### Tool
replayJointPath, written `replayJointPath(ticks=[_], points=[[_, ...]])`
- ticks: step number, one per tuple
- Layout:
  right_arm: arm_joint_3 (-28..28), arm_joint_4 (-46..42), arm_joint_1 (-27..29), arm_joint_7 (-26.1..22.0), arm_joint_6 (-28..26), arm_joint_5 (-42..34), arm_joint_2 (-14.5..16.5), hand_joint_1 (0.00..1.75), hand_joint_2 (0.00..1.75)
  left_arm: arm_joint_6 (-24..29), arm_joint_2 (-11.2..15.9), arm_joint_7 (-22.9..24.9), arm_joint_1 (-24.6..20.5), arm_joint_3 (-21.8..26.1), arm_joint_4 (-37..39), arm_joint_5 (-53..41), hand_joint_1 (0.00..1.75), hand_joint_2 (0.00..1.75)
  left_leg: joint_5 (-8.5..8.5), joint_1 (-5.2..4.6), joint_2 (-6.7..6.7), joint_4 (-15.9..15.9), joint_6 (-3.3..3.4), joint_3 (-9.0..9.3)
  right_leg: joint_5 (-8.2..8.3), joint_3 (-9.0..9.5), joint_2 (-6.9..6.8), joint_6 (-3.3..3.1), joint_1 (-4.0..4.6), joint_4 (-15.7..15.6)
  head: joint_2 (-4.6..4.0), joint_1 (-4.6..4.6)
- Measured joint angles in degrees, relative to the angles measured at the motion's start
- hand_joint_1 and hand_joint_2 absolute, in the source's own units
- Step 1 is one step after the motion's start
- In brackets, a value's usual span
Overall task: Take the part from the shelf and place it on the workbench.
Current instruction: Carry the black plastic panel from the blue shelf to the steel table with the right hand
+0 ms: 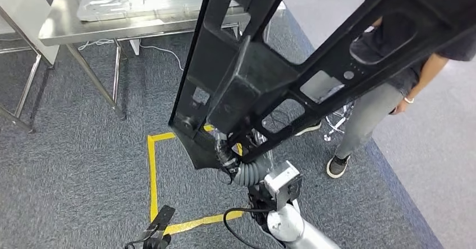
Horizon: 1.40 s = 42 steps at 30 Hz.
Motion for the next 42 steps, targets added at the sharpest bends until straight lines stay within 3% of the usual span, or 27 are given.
replayJointPath(ticks=[3, 7, 8, 9, 12, 14, 18, 20, 22, 23, 24, 25, 27, 28, 29, 30, 32, 33, 35, 37, 38, 39, 40, 42], points=[[0.0, 0.0, 0.0, -0.2, 0.0, -0.1, 0.0, 1.75, 1.75, -0.1, 0.1, 0.0, 0.0, -0.2, 0.0, -0.2, 0.0, 1.75, -0.8, 0.22, -0.24, -0.4, 1.32, 1.42, -0.19, -1.15, 0.02, 0.63, -0.08, 3.1, 0.01, 0.29], [0.0, 0.2, 0.2, -0.3, 0.0, -0.3, 0.0, 1.75, 1.75, -0.3, 0.1, 0.1, -0.1, -0.6, 0.0, -0.3, 0.0, 1.75, -2.31, 0.05, -0.55, -0.6, 2.13, 3.33, -4.35, -9.83, 0.15, 0.89, -0.08, 15.5, 0.02, 0.8], [0.0, 0.3, 0.3, -0.3, -0.1, -0.3, 0.0, 1.75, 1.75, -0.3, 0.1, 0.1, 0.0, -0.7, 0.0, -0.3, 0.0, 1.75, -2.77, -0.04, -0.66, -0.5, 2.16, 3.86, -4.7, -11.32, 0.16, 0.78, -0.06, 16.4, 0.02, 0.85], [0.0, 0.3, 0.4, -0.3, -0.1, -0.3, 0.0, 1.75, 1.75, -0.3, 0.1, 0.1, 0.1, -0.7, 0.0, -0.3, 0.0, 1.75, -3.25, -0.15, -0.77, -0.5, 2.18, 4.49, -3.79, -11.78, 0.17, 0.57, -0.02, 15.2, 0.02, 0.89], [0.0, 0.4, 0.4, -0.3, -0.4, -0.2, -0.1, 1.75, 1.75, -0.4, 0.1, 0.1, 0.0, -0.8, 0.0, -0.4, 0.0, 1.75, -4.76, -0.49, -1.07, -0.5, 2.03, 6.42, 4.01, -9.61, 0.23, -0.83, 0.59, 5.2, 0.02, 0.92], [0.0, 0.5, 0.3, -0.2, -0.7, 0.3, -0.1, 1.75, 1.75, -0.5, 0.0, 0.3, 0.0, -1.0, 0.0, -0.5, 0.0, 1.75, -5.38, -0.54, -1.14, -0.5, 1.52, 6.97, 6.49, -8.46, 0.3, -1.55, 1.06, 1.3, 0.02, 0.9], [0.0, 0.6, 0.2, -0.1, -1.3, 1.2, -0.1, 1.75, 1.75, -0.6, 0.0, 0.4, -0.2, -1.2, 0.0, -1.0, 0.0, 1.75, -5.86, -0.47, -0.92, 1.4, 0.3, 7.0, 6.07, -6.31, 0.18, -2.25, 0.68, -0.3, 0.02, 0.87], [0.0, 0.5, 0.1, -0.1, -1.5, 1.5, -0.1, 1.75, 1.75, -0.6, 0.1, 0.5, -0.5, -1.2, 0.0, -1.1, 0.0, 1.75, -7.25, -0.18, -0.71, 6.9, -0.24, 3.8, 5.63, -5.28, -0.18, -2.56, 0.41, -0.6, 0.02, 0.76], [0.0, 0.6, 0.1, 0.0, -1.6, 1.8, -0.1, 1.75, 1.75, -0.7, 0.1, 0.6, -0.5, -1.3, 0.0, -1.3, 0.0, 1.75, -9.64, 0.23, -0.59, 13.0, -0.85, -1.02, 4.84, -4.57, -0.63, -2.66, 0.3, -0.6, 0.02, 0.71], [0.0, 0.6, 0.1, 0.1, -1.6, 1.9, -0.1, 1.75, 1.75, -0.7, 0.1, 0.6, -0.4, -1.3, 0.0, -1.4, 0.0, 1.75, -10.21, 0.41, -0.49, 14.3, -1.11, -2.72, 4.36, -4.1, -0.85, -2.56, 0.25, -0.6, 0.02, 0.69], [0.0, 0.7, 0.2, 0.2, -1.6, 2.0, -0.1, 1.75, 1.75, -0.7, 0.1, 0.7, -0.3, -1.4, 0.0, -1.4, 0.0, 1.75, -9.73, 0.54, -0.33, 13.8, -1.34, -3.53, 3.82, -3.53, -1.1, -2.41, 0.18, -0.5, 0.02, 0.7], [0.0, 0.7, 0.2, 0.2, -1.6, 2.0, -0.1, 1.75, 1.75, -0.7, 0.2, 0.7, -0.2, -1.4, 0.0, -1.5, 0.0, 1.75, -7.88, 0.63, -0.02, 11.4, -1.46, -3.33, 3.23, -2.84, -1.4, -2.19, 0.09, -0.4, 0.02, 0.7], [0.0, 0.7, 0.2, 0.2, -1.6, 2.0, -0.1, 1.75, 1.75, -0.9, 0.3, 0.7, -0.3, -1.5, 0.0, -1.6, 0.0, 1.75, -2.35, 0.52, 1.62, 4.4, -1.4, -1.64, 1.94, -1.39, -2.16, -1.61, 0.02, -0.2, 0.02, 0.71], [0.0, 0.7, 0.2, 0.3, -1.6, 2.0, -0.1, 1.75, 1.75, -1.0, 0.3, 0.7, -0.4, -1.6, 0.0, -1.7, 0.0, 1.75, -0.76, 0.33, 2.48, 1.8, -1.04, -0.99, 1.37, -0.95, -2.53, -1.24, 0.1, 0.0, 0.02, 0.72], [0.0, 0.8, 0.2, 0.3, -1.6, 2.1, -0.1, 1.75, 1.75, -1.1, 0.3, 0.8, -0.5, -1.7, 0.0, -1.8, 0.0, 1.75, 0.22, 0.13, 3.07, 0.5, -0.6, -0.72, 0.87, -0.67, -2.89, -0.85, 0.26, 0.1, 0.02, 0.75], [0.0, 0.8, 0.2, 0.3, -1.6, 2.1, -0.1, 1.75, 1.75, -1.2, 0.3, 0.8, -0.5, -1.7, 0.0, -1.9, 0.0, 1.75, 0.04, -0.07, 3.05, 0.4, -0.09, -0.8, 0.46, -0.47, -3.32, -0.46, 0.43, 0.1, 0.02, 0.81], [0.0, 0.8, 0.1, 0.4, -1.6, 2.1, -0.1, 1.75, 1.75, -1.2, 0.4, 0.9, -0.6, -1.8, 0.0, -2.0, 0.0, 1.75, 0.26, -0.01, 1.94, 0.4, 0.74, -0.51, -0.42, -0.06, -3.93, 0.28, 0.48, 0.0, 0.02, 0.84], [0.0, 0.8, 0.1, 0.4, -1.6, 2.1, -0.1, 1.75, 1.75, -1.2, 0.4, 0.9, -0.6, -1.8, 0.0, -2.1, 0.0, 1.75, 0.11, 0.09, 1.32, 0.3, 1.07, -0.3, -1.07, -0.07, -3.5, 0.58, 0.35, 0.6, 0.02, 0.92], [0.0, 0.7, 0.0, 0.4, -1.7, 2.2, -0.1, 1.75, 1.75, -1.3, 0.4, 0.9, -0.8, -1.9, 0.0, -2.2, 0.0, 1.75, -0.13, 0.27, 0.29, 0.2, 1.67, 0.14, -3.41, -2.32, -1.56, 1.03, 0.01, 5.1, 0.02, 1.19], [0.0, 0.7, 0.1, 0.3, -1.9, 2.1, -0.1, 1.75, 1.75, -1.4, 0.4, 0.9, -0.9, -2.1, 0.0, -2.3, 0.0, 1.75, -0.55, 0.22, -0.65, 0.2, 2.06, 0.4, -5.84, -7.26, -0.35, 1.2, -0.06, 13.0, 0.02, 1.37], [0.0, 0.7, 0.3, 0.2, -2.0, 2.1, -0.2, 1.75, 1.75, -1.5, 0.4, 0.9, -0.9, -2.2, 0.0, -2.3, 0.0, 1.75, -0.8, 0.18, -1.11, 0.2, 2.14, 0.6, -5.97, -9.52, -0.18, 1.21, -0.06, 15.8, 0.02, 1.37], [0.0, 0.7, 0.4, 0.1, -2.1, 2.0, -0.2, 1.75, 1.75, -1.5, 0.4, 0.9, -0.9, -2.3, 0.0, -2.4, 0.0, 1.75, -1.08, 0.14, -1.54, 0.2, 2.16, 0.92, -4.93, -10.86, -0.11, 1.12, -0.05, 16.6, 0.02, 1.38], [0.0, 0.7, 0.5, 0.1, -2.2, 2.0, -0.2, 1.75, 1.75, -1.6, 0.4, 0.9, -0.8, -2.3, 0.0, -2.4, 0.0, 1.75, -1.41, 0.1, -1.92, 0.2, 2.12, 1.38, -2.81, -11.12, -0.04, 0.93, -0.03, 15.2, 0.02, 1.38], [0.0, 0.7, 0.5, -0.1, -2.3, 2.0, -0.2, 1.75, 1.75, -1.7, 0.4, 0.9, -0.8, -2.4, 0.0, -2.5, 0.0, 1.75, -2.16, 0.03, -2.46, 0.2, 1.93, 2.54, 2.62, -9.16, 0.37, 0.17, 0.19, 8.4, 0.02, 1.39]])
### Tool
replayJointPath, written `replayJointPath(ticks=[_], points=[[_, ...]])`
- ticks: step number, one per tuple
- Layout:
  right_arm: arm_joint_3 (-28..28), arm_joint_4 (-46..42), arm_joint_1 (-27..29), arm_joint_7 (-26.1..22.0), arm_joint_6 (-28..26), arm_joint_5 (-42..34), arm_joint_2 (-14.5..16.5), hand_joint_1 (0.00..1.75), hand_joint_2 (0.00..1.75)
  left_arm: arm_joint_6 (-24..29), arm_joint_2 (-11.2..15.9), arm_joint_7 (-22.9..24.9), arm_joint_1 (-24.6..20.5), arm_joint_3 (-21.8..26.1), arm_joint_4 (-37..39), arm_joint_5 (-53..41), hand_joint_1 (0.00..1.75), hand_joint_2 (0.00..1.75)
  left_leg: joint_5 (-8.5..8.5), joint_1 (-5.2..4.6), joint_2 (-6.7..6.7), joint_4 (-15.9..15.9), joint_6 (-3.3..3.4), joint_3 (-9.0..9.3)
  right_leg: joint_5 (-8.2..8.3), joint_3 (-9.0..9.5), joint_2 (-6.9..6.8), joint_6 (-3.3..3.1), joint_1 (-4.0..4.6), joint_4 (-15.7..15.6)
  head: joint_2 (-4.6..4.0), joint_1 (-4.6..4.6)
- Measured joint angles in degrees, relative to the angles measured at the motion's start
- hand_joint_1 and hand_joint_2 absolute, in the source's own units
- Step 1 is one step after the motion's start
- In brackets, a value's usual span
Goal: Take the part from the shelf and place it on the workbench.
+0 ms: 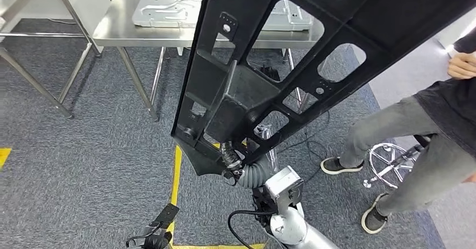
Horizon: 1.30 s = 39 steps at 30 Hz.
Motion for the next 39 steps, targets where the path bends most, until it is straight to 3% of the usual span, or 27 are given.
replayJointPath(ticks=[1, 2, 4, 7, 9, 11, 12, 13, 14, 15, 17, 22, 23, 25, 27, 28, 29, 30, 32, 33, 37, 39], points=[[0.0, 0.0, 0.0, -0.1, 0.0, 0.0, 0.0, 1.75, 1.75, -0.1, 0.0, 0.0, -0.1, -0.1, 0.0, -0.1, 0.0, 1.75, -0.33, -0.05, -0.2, 0.0, -0.17, 0.38, 1.74, 1.19, 0.26, -0.42, 0.18, -3.3, 0.0, -0.08], [0.0, 0.0, -0.1, -0.3, 0.0, 0.0, 0.0, 1.75, 1.75, -0.3, 0.0, 0.1, -0.1, -0.1, 0.0, -0.3, 0.0, 1.75, -0.55, -0.06, -0.32, 0.0, -0.42, 0.54, 2.43, 2.15, 0.48, -0.76, 0.37, -5.6, 0.0, -0.04], [0.0, 0.0, -0.1, -0.5, 0.0, 0.0, 0.0, 1.75, 1.75, -0.5, -0.1, 0.1, -0.3, -0.2, 0.0, -0.6, 0.0, 1.75, -0.73, -0.01, -0.45, -0.1, -1.03, 0.51, 1.97, 2.92, 0.6, -1.15, 0.61, -7.2, 0.0, 0.06], [0.0, -0.1, -0.1, -0.6, 0.0, 0.0, 0.1, 1.75, 1.75, -0.7, -0.1, 0.2, -0.4, -0.3, 0.0, -0.8, 0.0, 1.75, -1.82, -0.06, 0.65, 1.1, -1.97, 0.07, 1.93, 4.07, 0.33, -1.74, 0.01, -8.5, 0.0, 0.22], [0.0, -0.2, 0.0, -0.7, 0.0, 0.0, 0.1, 1.75, 1.75, -0.7, -0.1, 0.2, -0.5, -0.3, 0.0, -0.9, 0.0, 1.75, -4.36, 0.09, 1.61, 6.8, -2.6, -2.73, 1.72, 4.75, -0.02, -2.16, -0.18, -8.9, 0.0, 0.12], [0.0, -0.2, 0.1, -0.7, 0.0, 0.0, 0.1, 1.75, 1.75, -0.7, -0.1, 0.2, -0.4, -0.3, 0.0, -0.9, 0.0, 1.75, -6.39, 0.39, 1.8, 13.4, -3.12, -6.71, 1.34, 4.99, -0.26, -2.31, -0.17, -8.8, 0.0, 0.11], [0.0, -0.2, 0.2, -0.7, 0.0, 0.0, 0.1, 1.75, 1.75, -0.7, -0.1, 0.2, -0.3, -0.3, 0.0, -0.9, 0.0, 1.75, -6.01, 0.53, 1.87, 14.5, -3.32, -7.72, 1.11, 5.12, -0.3, -2.27, -0.19, -8.7, 0.0, 0.11], [0.0, -0.2, 0.2, -0.7, 0.0, 0.0, 0.1, 1.75, 1.75, -0.7, 0.0, 0.2, -0.2, -0.3, 0.0, -0.9, 0.0, 1.75, -4.54, 0.65, 1.96, 13.4, -3.47, -7.6, 0.84, 5.31, -0.31, -2.17, -0.22, -8.5, 0.0, 0.1], [0.0, -0.2, 0.2, -0.7, 0.0, 0.0, 0.1, 1.75, 1.75, -0.7, 0.0, 0.2, -0.2, -0.3, 0.0, -0.9, 0.0, 1.75, -2.31, 0.76, 2.11, 10.4, -3.53, -6.38, 0.48, 5.58, -0.31, -2.02, -0.25, -8.3, 0.0, 0.09], [0.0, -0.2, 0.2, -0.7, 0.0, 0.0, 0.1, 1.75, 1.75, -0.7, 0.0, 0.2, -0.3, -0.3, 0.0, -0.9, 0.0, 1.75, -0.4, 0.81, 2.31, 6.6, -3.51, -4.63, 0.08, 5.88, -0.31, -1.8, -0.3, -8.1, 0.0, 0.1], [0.0, -0.2, 0.2, -0.7, 0.1, 0.0, 0.1, 1.75, 1.75, -0.7, 0.0, 0.2, -0.5, -0.4, 0.0, -1.1, 0.0, 1.75, 1.21, 0.56, 2.52, 1.3, -3.14, -1.97, -0.6, 6.15, -0.32, -1.24, -0.17, -7.7, 0.0, 0.14], [0.0, -0.3, 0.1, -0.6, 0.2, 0.1, 0.2, 1.75, 1.75, -1.2, 0.2, 0.5, -0.7, -0.8, 0.0, -1.9, 0.0, 1.75, 0.66, 0.54, 2.23, -0.1, -1.4, -0.97, -1.96, 5.9, -0.37, 0.13, -0.11, -6.6, 0.0, 0.32], [0.0, -0.3, 0.1, -0.6, 0.2, 0.1, 0.2, 1.75, 1.75, -1.3, 0.2, 0.5, -0.8, -0.9, 0.0, -2.0, 0.0, 1.75, 0.62, 0.65, 2.2, -0.3, -1.06, -0.69, -3.05, 4.93, -0.32, 0.35, -0.19, -4.6, 0.0, 0.44], [0.0, -0.3, 0.1, -0.6, 0.2, 0.1, 0.1, 1.75, 1.75, -1.5, 0.2, 0.6, -0.9, -1.2, 0.0, -2.2, 0.0, 1.75, 0.33, 0.66, 2.18, -0.4, -0.59, -0.29, -6.09, 1.03, -0.22, 0.6, -0.3, 2.7, 0.0, 0.7], [0.0, -0.3, 0.2, -0.6, 0.3, 0.1, 0.1, 1.75, 1.75, -1.6, 0.2, 0.6, -0.9, -1.3, 0.0, -2.3, 0.0, 1.75, -0.05, 0.63, 2.12, -0.4, -0.44, 0.06, -7.1, -2.73, -0.21, 0.77, -0.37, 8.5, 0.0, 0.74], [0.0, -0.3, 0.2, -0.5, 0.3, 0.1, 0.1, 1.75, 1.75, -1.7, 0.2, 0.7, -0.9, -1.3, 0.0, -2.4, 0.0, 1.75, -0.26, 0.64, 2.02, -0.3, -0.49, 0.32, -5.86, -3.18, -0.21, 0.79, -0.42, 8.3, 0.0, 0.74], [0.0, -0.3, 0.2, -0.5, 0.4, 0.1, 0.1, 1.75, 1.75, -1.7, 0.2, 0.7, -0.9, -1.3, 0.0, -2.5, 0.0, 1.75, -0.53, 0.66, 1.88, -0.3, -0.59, 0.68, -3.61, -2.52, -0.2, 0.76, -0.47, 5.9, 0.0, 0.74], [0.0, -0.3, 0.2, -0.5, 0.4, 0.1, 0.1, 1.75, 1.75, -1.7, 0.2, 0.7, -0.9, -1.4, 0.0, -2.5, 0.0, 1.75, -0.82, 0.69, 1.72, -0.3, -0.75, 1.09, -1.01, -1.04, -0.19, 0.67, -0.53, 2.0, 0.0, 0.75], [0.0, -0.3, 0.2, -0.5, 0.4, 0.1, 0.1, 1.75, 1.75, -1.7, 0.1, 0.7, -1.0, -1.5, 0.0, -2.6, 0.0, 1.75, -1.25, 0.73, 1.52, -0.4, -1.23, 1.51, 1.9, 1.55, 0.04, 0.42, -0.55, -4.3, 0.0, 0.79], [0.0, -0.3, 0.1, -0.5, 0.4, 0.1, 0.1, 1.75, 1.75, -1.8, 0.1, 0.7, -1.1, -1.5, 0.0, -2.6, 0.0, 1.75, -1.3, 0.65, 1.46, -0.5, -1.58, 1.35, 2.13, 2.12, 0.2, 0.2, -0.48, -5.9, 0.0, 0.82], [0.0, -0.5, 0.0, -0.5, 0.7, 0.1, 0.2, 1.75, 1.75, -1.9, 0.2, 0.8, -1.2, -1.8, 0.0, -2.7, 0.0, 1.75, -1.71, 0.6, 1.55, 0.1, -3.02, 0.58, 1.62, 2.81, 0.41, -1.1, -0.44, -7.4, 0.0, 0.86], [0.0, -0.5, -0.1, -0.6, 0.7, 0.1, 0.2, 1.75, 1.75, -2.0, 0.2, 0.8, -1.4, -2.0, 0.0, -2.9, 0.0, 1.75, -3.65, 0.65, 1.89, 4.9, -3.44, -1.76, 1.22, 3.78, 0.26, -1.92, -0.5, -7.8, 0.0, 0.72]])
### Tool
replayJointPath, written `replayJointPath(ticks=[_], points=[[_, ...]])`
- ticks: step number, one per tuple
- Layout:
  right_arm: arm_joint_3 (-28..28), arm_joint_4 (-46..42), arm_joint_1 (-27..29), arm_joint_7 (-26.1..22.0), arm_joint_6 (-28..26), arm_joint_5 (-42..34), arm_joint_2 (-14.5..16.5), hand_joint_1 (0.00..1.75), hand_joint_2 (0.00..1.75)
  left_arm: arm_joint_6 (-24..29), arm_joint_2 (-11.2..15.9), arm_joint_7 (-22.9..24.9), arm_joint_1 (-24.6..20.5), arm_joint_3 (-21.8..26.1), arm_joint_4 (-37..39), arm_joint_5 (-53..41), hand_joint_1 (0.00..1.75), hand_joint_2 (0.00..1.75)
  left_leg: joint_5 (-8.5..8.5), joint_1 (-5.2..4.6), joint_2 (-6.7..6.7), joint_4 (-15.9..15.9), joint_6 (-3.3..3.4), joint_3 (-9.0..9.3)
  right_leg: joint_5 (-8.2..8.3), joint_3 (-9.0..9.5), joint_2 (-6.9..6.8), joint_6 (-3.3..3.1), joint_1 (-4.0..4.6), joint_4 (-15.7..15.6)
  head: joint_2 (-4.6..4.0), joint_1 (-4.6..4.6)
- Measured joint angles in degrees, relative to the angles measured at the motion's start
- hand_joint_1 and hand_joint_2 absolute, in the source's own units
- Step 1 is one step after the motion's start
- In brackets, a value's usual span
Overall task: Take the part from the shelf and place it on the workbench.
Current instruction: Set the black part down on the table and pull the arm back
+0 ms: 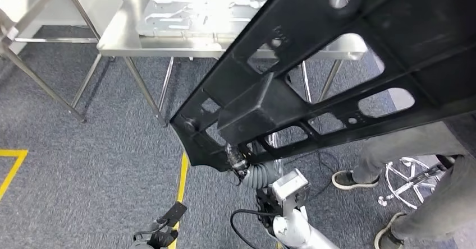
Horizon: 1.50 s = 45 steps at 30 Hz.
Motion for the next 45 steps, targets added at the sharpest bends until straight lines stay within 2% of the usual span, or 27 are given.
replayJointPath(ticks=[2, 3, 4, 5, 7, 8, 10, 12, 14, 17, 19, 20, 21, 23, 24, 25, 27, 29, 31, 33, 34, 35, 36, 38, 40, 43, 45], points=[[0.0, 0.0, 0.0, 0.0, 0.0, 0.0, 0.0, 1.75, 1.75, -0.2, 0.0, 0.0, 0.0, -0.2, 0.0, -0.1, 0.0, 1.75, -2.42, -0.03, 0.23, 7.9, -0.17, -4.63, -0.65, 0.79, -0.14, -0.58, 0.28, 0.0, 0.0, -0.06], [0.0, 0.0, 0.1, 0.0, 0.0, 0.0, 0.0, 1.75, 1.75, -0.2, 0.0, 0.0, 0.1, -0.2, 0.0, -0.1, 0.0, 1.75, -2.73, -0.04, 0.29, 10.6, -0.12, -6.54, -1.0, 1.2, -0.13, -0.76, 0.48, 0.0, 0.0, -0.06], [0.0, 0.1, 0.1, 0.0, 0.0, 0.0, 0.0, 1.75, 1.75, -0.3, 0.0, 0.0, 0.2, -0.3, 0.0, -0.1, 0.0, 1.75, -1.92, -0.13, 0.32, 11.3, 0.09, -7.5, -1.36, 1.7, -0.08, -0.89, 0.71, 0.0, 0.0, -0.04], [0.0, 0.1, 0.1, 0.0, 0.0, 0.0, 0.0, 1.75, 1.75, -0.3, 0.0, 0.0, 0.2, -0.3, 0.0, -0.1, 0.0, 1.75, 0.04, -0.29, 0.33, 9.6, 0.51, -7.19, -1.77, 2.28, -0.02, -0.98, 0.97, 0.0, 0.0, -0.06], [0.0, 0.1, 0.1, 0.0, 0.0, 0.0, 0.0, 1.75, 1.75, -0.3, 0.1, 0.0, 0.1, -0.5, 0.0, -0.2, 0.0, 1.75, 4.83, -0.98, 0.41, 2.0, 2.15, -4.11, -2.66, 3.54, 0.01, -1.02, 1.41, -0.1, 0.0, 0.06], [0.0, 0.1, 0.1, 0.0, 0.1, 0.0, 0.0, 1.75, 1.75, -0.3, 0.2, 0.0, 0.0, -0.5, 0.0, -0.2, 0.0, 1.75, 6.1, -1.38, 0.5, -1.7, 2.96, -2.42, -3.06, 3.95, 0.01, -0.89, 1.5, -0.2, 0.0, 0.19], [0.0, 0.1, 0.1, 0.0, 0.2, 0.0, 0.1, 1.75, 1.75, -0.2, 0.3, 0.0, -0.1, -0.6, 0.0, -0.2, 0.0, 1.75, 6.15, -2.04, 0.53, -5.4, 3.97, -0.6, -3.33, 4.32, -0.1, -0.39, 1.34, -0.3, 0.0, 0.39], [0.2, 0.0, 0.1, 0.0, 0.5, 0.0, 0.3, 1.75, 1.75, 0.0, 0.3, -0.2, 0.1, -0.6, 0.0, 0.0, 0.0, 1.75, 5.69, -1.98, 0.36, -6.9, 4.2, 0.81, -3.05, 4.72, -0.21, 0.15, 1.19, 0.0, 0.0, 0.36], [0.6, 0.0, 0.0, 0.0, 0.9, 0.0, 0.5, 1.75, 1.75, 0.5, 0.3, -0.4, 0.3, -0.6, 0.0, 0.2, 0.0, 1.75, 5.36, -1.45, 0.32, -8.2, 4.37, 2.79, -3.38, 4.3, -0.23, 0.69, 1.12, 2.2, 0.0, 0.48], [1.1, 0.0, 0.0, -0.1, 1.1, 0.0, 0.7, 1.75, 1.75, 0.8, 0.3, -0.6, 0.7, -0.6, 0.0, 0.4, 0.0, 1.75, 4.46, -0.95, 0.22, -8.8, 4.15, 4.55, -6.68, -1.23, -0.17, 1.81, 0.4, 10.9, 0.0, 0.69], [1.5, 0.1, 0.3, 0.0, 1.1, 0.1, 0.8, 1.75, 1.75, 0.9, 0.3, -0.6, 1.3, -0.6, 0.0, 0.4, 0.0, 1.75, 3.34, -0.53, 0.11, -8.7, 3.58, 5.73, -8.11, -4.61, -0.2, 2.66, -0.28, 13.8, 0.0, 0.7], [1.7, 0.1, 0.4, 0.0, 1.1, 0.1, 0.9, 1.75, 1.75, 1.0, 0.3, -0.6, 1.6, -0.6, 0.0, 0.5, 0.0, 1.75, 2.68, -0.23, 0.06, -8.6, 3.23, 6.47, -7.34, -5.12, -0.22, 3.08, -0.65, 12.6, 0.0, 0.7], [1.9, 0.1, 0.4, 0.0, 1.1, 0.1, 0.9, 1.75, 1.75, 1.1, 0.2, -0.6, 1.8, -0.6, 0.0, 0.5, 0.0, 1.75, 1.92, 0.1, 0.0, -8.4, 2.82, 7.26, -5.3, -4.91, -0.24, 3.5, -1.04, 9.9, 0.0, 0.71], [2.1, 0.2, 0.4, 0.0, 1.2, 0.1, 0.9, 1.75, 1.75, 1.1, 0.2, -0.6, 1.9, -0.6, 0.0, 0.4, 0.0, 1.75, 0.25, 0.58, -0.14, -7.7, 1.79, 8.26, 0.25, -3.98, -0.3, 4.13, -1.67, 3.4, 0.0, 0.86], [2.3, 0.3, 0.5, 0.1, 1.2, 0.1, 0.9, 1.75, 1.75, 1.2, 0.2, -0.6, 1.9, -0.6, 0.0, 0.4, 0.0, 1.75, -0.52, 0.66, -0.19, -7.3, 1.18, 8.45, 2.03, -3.68, -0.27, 3.96, -1.67, 1.6, 0.0, 0.91], [2.5, 0.4, 0.6, 0.1, 1.2, 0.1, 1.0, 1.75, 1.75, 1.2, 0.2, -0.5, 2.0, -0.6, 0.0, 0.3, 0.0, 1.75, -1.1, 0.73, -0.22, -7.0, 0.56, 8.64, 2.74, -3.62, -0.2, 3.49, -1.5, 0.9, 0.0, 1.0], [2.9, 0.4, 0.7, 0.2, 1.2, 0.2, 1.2, 1.75, 1.75, 1.3, 0.2, -0.5, 1.9, -0.6, 0.0, 0.2, 0.0, 1.75, -1.5, 0.91, -0.2, -6.5, -0.31, 9.02, 2.11, -3.26, -0.02, 2.1, -1.13, 1.4, 0.0, 1.01], [3.0, 0.3, 0.4, 0.2, 1.3, 0.3, 1.7, 1.75, 1.75, 1.3, 0.2, -0.5, 1.8, -0.6, 0.0, 0.1, 0.0, 1.75, -0.86, 1.17, 0.0, -3.4, -0.64, 7.72, 1.57, -2.31, 0.04, 1.19, -1.2, 1.1, 0.0, 1.0], [3.2, 0.2, 0.2, 0.2, 1.5, 0.4, 2.1, 1.75, 1.75, 1.3, 0.1, -0.5, 1.7, -0.6, 0.0, 0.1, 0.0, 1.75, -1.07, 1.19, 0.25, 3.6, -0.82, 3.22, 0.8, -1.1, 0.0, 0.57, -1.14, 0.9, 0.0, 0.97], [3.5, 0.2, 0.1, 0.2, 1.6, 0.4, 2.2, 1.75, 1.75, 1.3, 0.1, -0.4, 1.8, -0.6, 0.0, 0.0, 0.0, 1.75, -4.06, 1.03, 0.34, 9.5, -0.72, -1.88, -0.26, 0.14, 0.06, 0.12, -0.85, 0.8, 0.0, 0.97], [3.7, 0.2, 0.1, 0.3, 1.7, 0.4, 2.3, 1.75, 1.75, 1.3, 0.1, -0.4, 2.0, -0.6, 0.0, 0.0, 0.0, 1.75, -5.6, 0.9, 0.36, 10.3, -0.5, -3.55, -0.84, 0.88, 0.19, -0.02, -0.65, 0.8, 0.0, 0.97], [3.8, 0.2, 0.1, 0.3, 1.7, 0.4, 2.3, 1.75, 1.75, 1.3, 0.1, -0.3, 2.1, -0.6, 0.0, 0.0, 0.0, 1.75, -6.11, 0.72, 0.36, 9.4, -0.16, -4.41, -1.43, 1.68, 0.32, -0.1, -0.45, 0.8, 0.0, 0.97], [4.0, 0.2, 0.1, 0.3, 1.7, 0.4, 2.3, 1.75, 1.75, 1.3, 0.1, -0.3, 2.1, -0.6, 0.0, 0.0, 0.0, 1.75, -5.0, 0.43, 0.37, 6.9, 0.32, -4.52, -2.05, 2.56, 0.43, -0.13, -0.24, 0.7, 0.0, 0.96], [4.2, 0.3, 0.1, 0.3, 1.8, 0.5, 2.4, 1.75, 1.75, 1.3, 0.2, -0.3, 2.2, -0.6, 0.0, 0.0, 0.0, 1.75, 1.3, -0.51, 0.22, 0.1, 1.72, -3.5, -3.27, 4.16, 0.55, -0.03, 0.12, 0.7, 0.0, 1.03], [4.3, 0.4, 0.0, 0.3, 1.8, 0.5, 2.4, 1.75, 1.75, 1.3, 0.3, -0.3, 2.3, -0.6, 0.0, 0.1, 0.0, 1.75, 5.85, -1.24, -0.17, -4.1, 2.81, -2.36, -4.26, 5.27, 0.84, 0.46, 0.33, 0.5, 0.0, 1.08], [4.5, 0.4, -0.1, 0.4, 1.9, 0.6, 2.6, 1.75, 1.75, 1.3, 0.2, -0.3, 2.3, -0.6, 0.0, 0.0, 0.0, 1.75, 6.32, -1.13, -0.39, -5.6, 3.24, -0.54, -4.19, 6.04, 0.86, 1.28, 0.54, 1.3, 0.0, 1.15], [4.6, 0.4, -0.3, 0.4, 2.0, 0.6, 2.6, 1.75, 1.75, 1.3, 0.0, -0.4, 2.2, -0.6, 0.0, -0.1, 0.0, 1.75, 5.99, -0.91, -0.32, -6.2, 3.54, 1.06, -4.5, 4.38, 0.3, 1.6, 0.67, 4.5, 0.0, 1.39]])
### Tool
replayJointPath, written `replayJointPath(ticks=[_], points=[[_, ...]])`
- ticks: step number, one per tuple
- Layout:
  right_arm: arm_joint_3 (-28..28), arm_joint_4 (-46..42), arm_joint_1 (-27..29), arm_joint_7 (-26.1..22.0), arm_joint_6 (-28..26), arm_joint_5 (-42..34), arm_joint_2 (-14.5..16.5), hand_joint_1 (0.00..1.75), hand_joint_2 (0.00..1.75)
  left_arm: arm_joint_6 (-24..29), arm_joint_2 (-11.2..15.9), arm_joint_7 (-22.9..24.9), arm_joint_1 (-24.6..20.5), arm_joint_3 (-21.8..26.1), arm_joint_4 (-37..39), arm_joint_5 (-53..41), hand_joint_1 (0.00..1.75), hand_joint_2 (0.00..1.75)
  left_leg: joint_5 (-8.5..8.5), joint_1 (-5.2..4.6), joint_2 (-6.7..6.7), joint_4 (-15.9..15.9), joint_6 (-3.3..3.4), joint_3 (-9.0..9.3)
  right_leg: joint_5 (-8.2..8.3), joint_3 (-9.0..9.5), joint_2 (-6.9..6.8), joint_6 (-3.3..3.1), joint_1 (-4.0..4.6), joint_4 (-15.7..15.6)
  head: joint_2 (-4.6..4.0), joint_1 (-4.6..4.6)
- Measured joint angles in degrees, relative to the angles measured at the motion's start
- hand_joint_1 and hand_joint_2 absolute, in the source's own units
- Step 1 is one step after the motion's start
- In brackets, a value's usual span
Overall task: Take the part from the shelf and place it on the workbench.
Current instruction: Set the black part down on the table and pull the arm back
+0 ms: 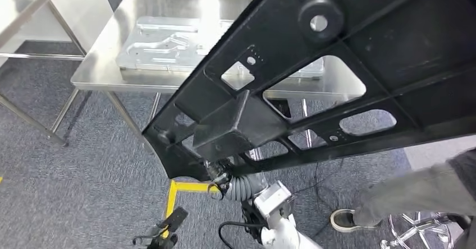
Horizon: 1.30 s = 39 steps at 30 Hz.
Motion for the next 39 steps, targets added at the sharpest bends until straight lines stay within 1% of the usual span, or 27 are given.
replayJointPath(ticks=[1, 3, 4, 5, 6, 7, 8, 10, 11, 14, 16, 18, 19, 20, 21, 24, 25, 26, 27, 29, 30, 32, 34, 35, 36, 37, 39], points=[[0.0, 0.0, -0.1, 0.0, 0.1, 0.0, 0.0, 1.75, 1.75, 0.0, 0.0, 0.0, -0.1, 0.0, 0.0, -0.1, 0.0, 1.75, -0.28, -0.01, 0.06, -0.2, 0.1, 0.63, -0.85, -1.87, -0.27, 0.18, -0.02, 2.8, 0.0, 0.11], [0.1, 0.2, 0.0, 0.0, 0.2, 0.0, 0.0, 1.75, 1.75, 0.0, 0.0, -0.1, -0.2, 0.0, 0.0, -0.2, 0.0, 1.75, -1.19, -0.13, 0.08, -0.2, 0.28, 1.51, -3.74, -6.4, -0.34, 0.52, -0.07, 8.4, 0.0, 0.3], [0.2, 0.3, 0.0, 0.0, 0.3, -0.1, 0.0, 1.75, 1.75, 0.0, 0.0, -0.1, -0.1, 0.0, 0.0, -0.3, 0.0, 1.75, -1.69, -0.16, 0.04, -0.1, 0.27, 1.98, -4.89, -8.16, -0.34, 0.64, -0.09, 9.8, 0.0, 0.33], [0.2, 0.4, 0.1, 0.0, 0.4, -0.1, 0.0, 1.75, 1.75, -0.1, 0.0, -0.2, -0.1, 0.0, 0.0, -0.3, 0.0, 1.75, -2.25, -0.16, -0.02, -0.1, 0.24, 2.56, -5.1, -9.09, -0.34, 0.68, -0.1, 9.6, 0.0, 0.38], [0.3, 0.5, 0.1, 0.0, 0.4, -0.2, 0.0, 1.75, 1.75, -0.1, 0.0, -0.2, 0.0, 0.0, 0.0, -0.4, 0.0, 1.75, -2.84, -0.15, -0.08, 0.0, 0.18, 3.26, -4.02, -9.2, -0.35, 0.63, -0.11, 7.8, 0.0, 0.4], [0.3, 0.5, 0.1, 0.0, 0.5, -0.3, 0.0, 1.75, 1.75, -0.1, 0.0, -0.2, 0.1, 0.0, 0.0, -0.4, 0.0, 1.75, -3.49, -0.15, -0.12, 0.1, 0.08, 4.03, -1.56, -8.68, -0.35, 0.49, -0.12, 4.7, 0.0, 0.41], [0.3, 0.6, 0.1, 0.0, 0.5, -0.4, 0.0, 1.75, 1.75, -0.1, -0.1, -0.2, 0.1, 0.0, 0.0, -0.4, 0.0, 1.75, -4.16, -0.14, -0.12, 0.2, -0.06, 4.62, 1.76, -7.97, -0.33, 0.21, -0.09, 1.5, 0.0, 0.43], [0.3, 0.8, 0.0, 0.1, 0.8, -0.6, 0.0, 1.75, 1.75, -0.1, -0.1, -0.2, 0.0, 0.0, 0.0, -0.4, 0.0, 1.75, -5.23, -0.2, -0.21, 0.3, -0.59, 5.35, 5.69, -7.2, -0.36, -0.44, 0.25, -2.9, 0.0, 0.39], [0.4, 0.8, 0.0, 0.1, 0.9, -0.6, -0.1, 1.75, 1.75, -0.1, -0.1, -0.2, 0.0, 0.0, 0.0, -0.5, 0.0, 1.75, -5.52, -0.23, -0.22, 0.5, -0.96, 5.52, 6.31, -7.1, -0.32, -0.87, 0.39, -3.5, 0.0, 0.34], [0.4, 0.9, -0.1, 0.2, 1.2, -0.7, 0.1, 1.75, 1.75, -0.1, -0.2, -0.3, -0.1, 0.0, 0.0, -0.8, 0.0, 1.75, -5.84, -0.2, -0.04, 2.4, -2.02, 5.53, 5.84, -5.81, -0.21, -2.12, 0.27, -3.9, 0.0, 0.27], [0.4, 0.9, -0.4, 0.2, 1.3, -0.7, 0.2, 1.75, 1.75, -0.2, -0.2, -0.2, -0.3, 0.0, 0.0, -0.9, 0.0, 1.75, -6.56, 0.03, 0.2, 7.2, -2.58, 2.84, 5.16, -4.55, -0.27, -2.68, 0.02, -4.1, 0.0, 0.11], [0.4, 1.0, -0.5, 0.2, 1.3, -0.7, 0.2, 1.75, 1.75, -0.2, -0.2, -0.2, -0.4, 0.0, 0.0, -0.9, 0.0, 1.75, -8.73, 0.38, 0.38, 13.9, -3.07, -1.87, 4.21, -3.55, -0.29, -2.9, -0.05, -4.1, 0.0, -0.06], [0.4, 1.1, -0.5, 0.2, 1.3, -0.7, 0.2, 1.75, 1.75, -0.2, -0.2, -0.2, -0.3, 0.0, 0.0, -0.9, 0.0, 1.75, -9.86, 0.55, 0.45, 15.9, -3.28, -3.92, 3.7, -3.01, -0.26, -2.87, -0.06, -4.1, 0.0, -0.06], [0.4, 1.1, -0.5, 0.2, 1.3, -0.7, 0.2, 1.75, 1.75, -0.3, -0.2, -0.2, -0.2, 0.0, 0.0, -0.9, 0.0, 1.75, -10.24, 0.68, 0.51, 16.4, -3.47, -5.25, 3.15, -2.37, -0.19, -2.81, -0.08, -4.1, 0.0, -0.07], [0.4, 1.2, -0.5, 0.2, 1.3, -0.7, 0.2, 1.75, 1.75, -0.3, -0.2, -0.2, -0.2, 0.0, 0.0, -1.0, 0.0, 1.75, -9.44, 0.77, 0.58, 15.1, -3.6, -5.61, 2.57, -1.63, -0.13, -2.7, -0.12, -4.1, 0.0, -0.07], [0.4, 1.4, -0.6, 0.2, 1.3, -0.7, 0.2, 1.75, 1.75, -0.6, -0.2, -0.1, -0.2, 0.0, 0.0, -1.5, 0.0, 1.75, -1.91, 0.68, 0.9, 4.9, -3.35, -3.23, 0.81, 0.54, -0.03, -2.04, -0.17, -4.2, 0.0, -0.06], [0.4, 1.5, -0.7, 0.1, 1.3, -0.6, 0.2, 1.75, 1.75, -0.7, -0.2, 0.0, -0.2, 0.0, 0.0, -1.7, 0.0, 1.75, -0.56, 0.52, 0.99, 2.7, -3.1, -2.5, 0.3, 1.0, 0.01, -1.67, -0.13, -4.2, 0.0, -0.04], [0.4, 1.5, -0.8, 0.2, 1.2, -0.5, 0.2, 1.75, 1.75, -0.8, -0.3, 0.0, -0.2, 0.0, 0.0, -1.8, 0.0, 1.75, -0.03, 0.36, 1.01, 1.6, -2.77, -2.09, 0.06, 1.44, 0.05, -1.25, -0.07, -4.2, 0.0, -0.03], [0.4, 1.5, -0.9, 0.3, 1.1, -0.1, 0.2, 1.75, 1.75, -0.9, -0.3, 0.1, -0.2, 0.0, 0.0, -1.9, 0.0, 1.75, -0.63, 0.23, 0.95, 1.4, -2.39, -1.83, 0.06, 1.88, 0.08, -0.84, -0.02, -4.1, 0.0, 0.03], [0.4, 1.5, -1.3, 0.9, 0.6, 1.2, 0.1, 1.75, 1.75, -0.9, -0.3, 0.1, -0.3, 0.0, 0.0, -2.3, 0.0, 1.75, -0.59, 0.33, 0.78, 0.7, -1.45, -0.52, 0.04, 2.09, -0.05, -0.2, -0.07, -3.3, 0.0, 0.08], [0.4, 1.5, -1.6, 1.5, 0.3, 2.4, 0.0, 1.75, 1.75, -0.9, -0.3, 0.1, -0.3, 0.0, 0.0, -2.5, 0.0, 1.75, -0.81, 0.36, 0.74, 0.5, -1.04, 0.19, -0.18, 1.49, -0.13, -0.03, -0.14, -1.9, 0.0, 0.17], [0.4, 1.5, -2.3, 3.4, -0.6, 5.6, -0.3, 1.75, 1.75, -1.0, -0.4, 0.1, -0.4, 0.0, 0.0, -2.9, 0.0, 1.75, -1.44, 0.28, 0.73, 0.4, -0.42, 1.39, -1.81, -1.87, -0.27, 0.37, -0.29, 3.8, 0.0, 0.27], [0.4, 1.5, -2.7, 5.4, -1.3, 8.6, -1.1, 1.75, 1.75, -1.0, -0.4, 0.1, -0.3, 0.0, 0.0, -3.2, 0.0, 1.75, -2.44, 0.18, 0.7, 0.4, -0.13, 2.33, -4.55, -6.9, -0.28, 0.83, -0.3, 10.0, 0.0, 0.29], [0.4, 1.5, -2.8, 6.1, -1.4, 9.5, -1.5, 1.75, 1.75, -1.0, -0.4, 0.1, -0.2, 0.0, 0.0, -3.2, 0.0, 1.75, -3.01, 0.14, 0.64, 0.4, -0.1, 2.96, -5.31, -8.75, -0.28, 0.91, -0.31, 11.3, 0.0, 0.29], [0.4, 1.5, -2.9, 6.5, -1.4, 10.0, -1.9, 1.75, 1.75, -1.0, -0.4, 0.1, 0.0, 0.0, 0.0, -3.3, 0.0, 1.75, -3.62, 0.11, 0.57, 0.4, -0.11, 3.71, -4.99, -9.7, -0.28, 0.87, -0.31, 10.8, 0.0, 0.3], [0.4, 1.5, -3.0, 6.8, -1.4, 10.3, -2.2, 1.75, 1.75, -1.0, -0.4, 0.1, 0.0, 0.0, 0.0, -3.3, 0.0, 1.75, -4.26, 0.06, 0.48, 0.4, -0.16, 4.59, -3.35, -9.77, -0.28, 0.69, -0.3, 8.5, 0.0, 0.3], [0.4, 1.5, -3.3, 7.4, -1.4, 10.9, -2.8, 1.75, 1.75, -1.0, -0.4, 0.1, 0.1, 0.0, 0.0, -3.5, 0.0, 1.75, -5.65, -0.06, 0.36, 0.5, -0.42, 6.2, 2.94, -8.97, -0.25, 0.03, -0.01, 1.6, 0.0, 0.29]])
